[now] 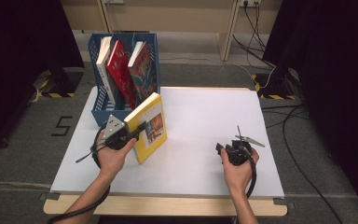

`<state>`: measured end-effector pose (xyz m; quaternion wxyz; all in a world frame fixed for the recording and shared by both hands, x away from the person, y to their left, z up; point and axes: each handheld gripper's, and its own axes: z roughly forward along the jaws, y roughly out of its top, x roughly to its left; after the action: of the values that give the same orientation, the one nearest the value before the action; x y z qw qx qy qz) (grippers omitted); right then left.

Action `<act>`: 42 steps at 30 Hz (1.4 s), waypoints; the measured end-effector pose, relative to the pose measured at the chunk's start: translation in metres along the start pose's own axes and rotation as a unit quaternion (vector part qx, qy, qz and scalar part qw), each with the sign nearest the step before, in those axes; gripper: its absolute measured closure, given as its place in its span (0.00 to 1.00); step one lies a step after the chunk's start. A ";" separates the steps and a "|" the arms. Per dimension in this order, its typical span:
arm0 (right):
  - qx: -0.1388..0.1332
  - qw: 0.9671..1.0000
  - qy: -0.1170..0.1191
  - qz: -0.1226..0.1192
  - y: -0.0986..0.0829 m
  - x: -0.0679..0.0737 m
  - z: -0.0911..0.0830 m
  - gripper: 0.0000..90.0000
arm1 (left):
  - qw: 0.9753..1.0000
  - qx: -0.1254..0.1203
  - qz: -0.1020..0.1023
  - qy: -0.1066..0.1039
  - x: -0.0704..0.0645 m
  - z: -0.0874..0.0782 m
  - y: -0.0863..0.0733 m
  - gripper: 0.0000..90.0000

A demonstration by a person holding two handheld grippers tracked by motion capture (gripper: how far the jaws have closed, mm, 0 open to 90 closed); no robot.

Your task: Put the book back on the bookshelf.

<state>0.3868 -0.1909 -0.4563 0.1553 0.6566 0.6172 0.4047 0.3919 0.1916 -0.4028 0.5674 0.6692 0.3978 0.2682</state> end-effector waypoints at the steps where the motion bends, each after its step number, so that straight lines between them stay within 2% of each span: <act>1: 0.001 1.000 -0.001 0.001 0.000 0.000 0.000 0.62 | 1.000 0.002 0.003 0.000 -0.002 0.001 0.002 0.83; 3: 0.001 1.000 0.000 0.007 0.000 0.000 0.000 0.62 | 1.000 0.002 0.009 0.003 -0.004 0.003 0.006 0.83; 7: -0.001 1.000 -0.001 -0.001 0.000 -0.001 -0.001 0.62 | 1.000 -0.003 0.004 -0.001 -0.006 0.004 0.014 0.83; 19: -0.003 1.000 0.000 -0.003 0.000 0.000 0.000 0.62 | 1.000 -0.007 0.006 0.004 -0.008 -0.001 0.036 0.83; 21: -0.003 1.000 -0.002 -0.005 -0.001 0.000 0.000 0.62 | 1.000 -0.007 0.005 0.005 -0.007 0.000 0.038 0.83; 24: 0.000 1.000 0.000 0.005 -0.001 0.002 0.000 0.62 | 1.000 -0.007 0.006 0.009 -0.006 0.000 0.041 0.83; 28: -0.001 1.000 0.001 -0.005 -0.001 0.000 0.001 0.62 | 1.000 -0.007 0.004 0.010 -0.005 -0.001 0.045 0.83; 42: -0.001 1.000 0.000 -0.008 -0.002 0.001 0.001 0.62 | 1.000 -0.017 0.001 0.019 0.002 -0.001 0.061 0.83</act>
<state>0.3863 -0.1896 -0.4577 0.1594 0.6512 0.6221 0.4043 0.4059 0.1911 -0.3433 0.5706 0.6546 0.4037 0.2880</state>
